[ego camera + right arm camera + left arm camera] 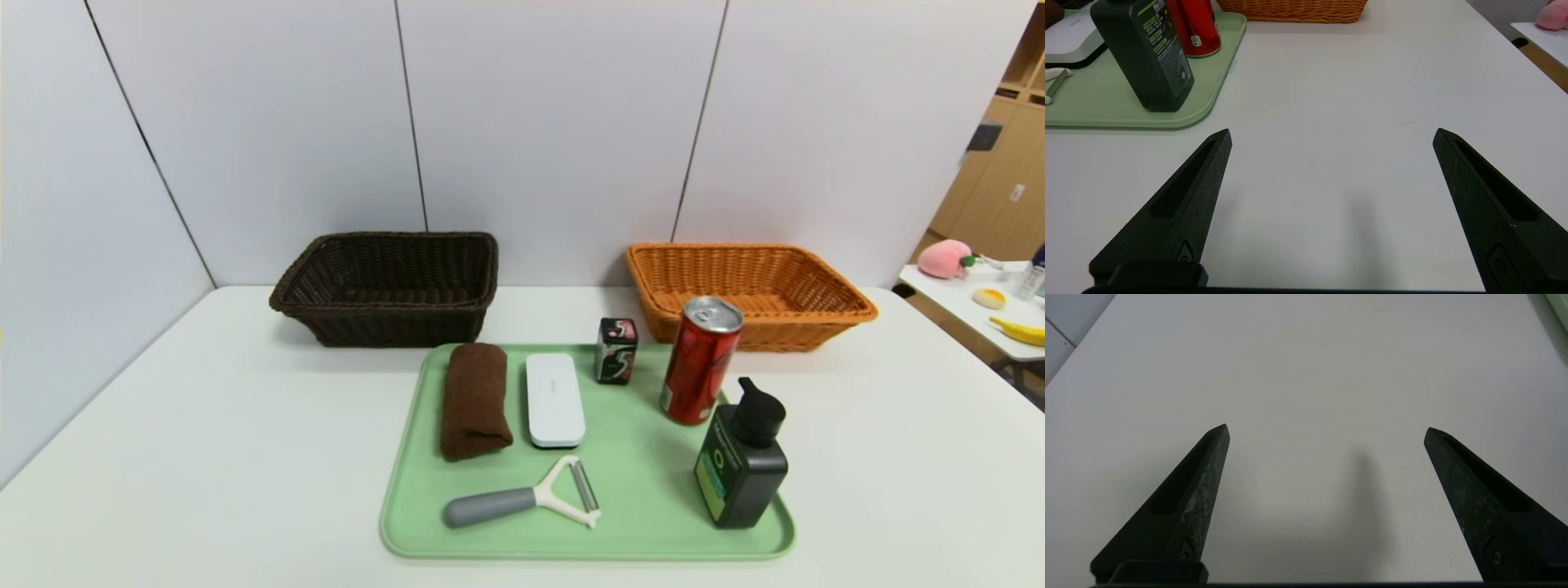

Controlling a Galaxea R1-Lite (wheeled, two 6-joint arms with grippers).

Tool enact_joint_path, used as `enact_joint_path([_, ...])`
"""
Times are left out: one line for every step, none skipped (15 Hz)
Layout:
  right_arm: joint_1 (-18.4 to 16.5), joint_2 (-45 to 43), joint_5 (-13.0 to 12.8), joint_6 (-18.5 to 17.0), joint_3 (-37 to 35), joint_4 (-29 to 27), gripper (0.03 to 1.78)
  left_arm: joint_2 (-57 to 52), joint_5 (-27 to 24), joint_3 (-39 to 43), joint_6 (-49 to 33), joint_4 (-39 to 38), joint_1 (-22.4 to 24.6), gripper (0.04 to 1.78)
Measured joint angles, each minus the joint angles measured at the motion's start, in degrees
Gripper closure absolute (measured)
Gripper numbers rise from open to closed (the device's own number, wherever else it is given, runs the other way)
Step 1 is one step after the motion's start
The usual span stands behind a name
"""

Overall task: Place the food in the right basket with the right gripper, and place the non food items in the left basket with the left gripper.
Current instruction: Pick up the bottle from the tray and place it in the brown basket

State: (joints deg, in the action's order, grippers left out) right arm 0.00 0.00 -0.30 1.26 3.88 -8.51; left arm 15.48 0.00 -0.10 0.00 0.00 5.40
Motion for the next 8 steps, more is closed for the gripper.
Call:
enact_joint_path([0.0,0.0,0.1,-0.5,-0.1,0.0,0.11,0.0,0.0,0.0,0.2,0.0,0.0,0.13])
enact_joint_path([0.0,0.0,0.3,0.0,-0.1,0.3,0.11,0.0,0.0,0.0,0.7,0.0,0.0,0.13])
enact_joint_path([0.0,0.0,0.4,0.7,-0.1,0.4,0.11,0.0,0.0,0.0,1.2,-0.1,0.0,0.13])
enact_joint_path([0.0,0.0,0.5,1.8,0.1,1.0,0.11,0.0,0.1,-0.4,1.4,-1.3,0.0,0.13])
enact_joint_path([0.0,0.0,0.9,2.0,0.9,1.7,0.11,0.0,0.2,-1.1,1.5,-2.5,0.0,0.13])
enact_joint_path([0.0,0.0,2.0,2.0,3.0,2.1,0.11,0.0,0.6,-3.4,1.6,-3.9,0.0,0.13])
enact_joint_path([0.0,0.2,3.5,2.1,6.2,2.0,0.11,0.0,0.7,-5.8,2.0,-3.1,0.0,0.13])
enact_joint_path([0.0,0.7,5.3,2.2,9.2,1.4,0.11,0.1,0.4,-9.1,2.5,-1.6,-0.1,0.13])
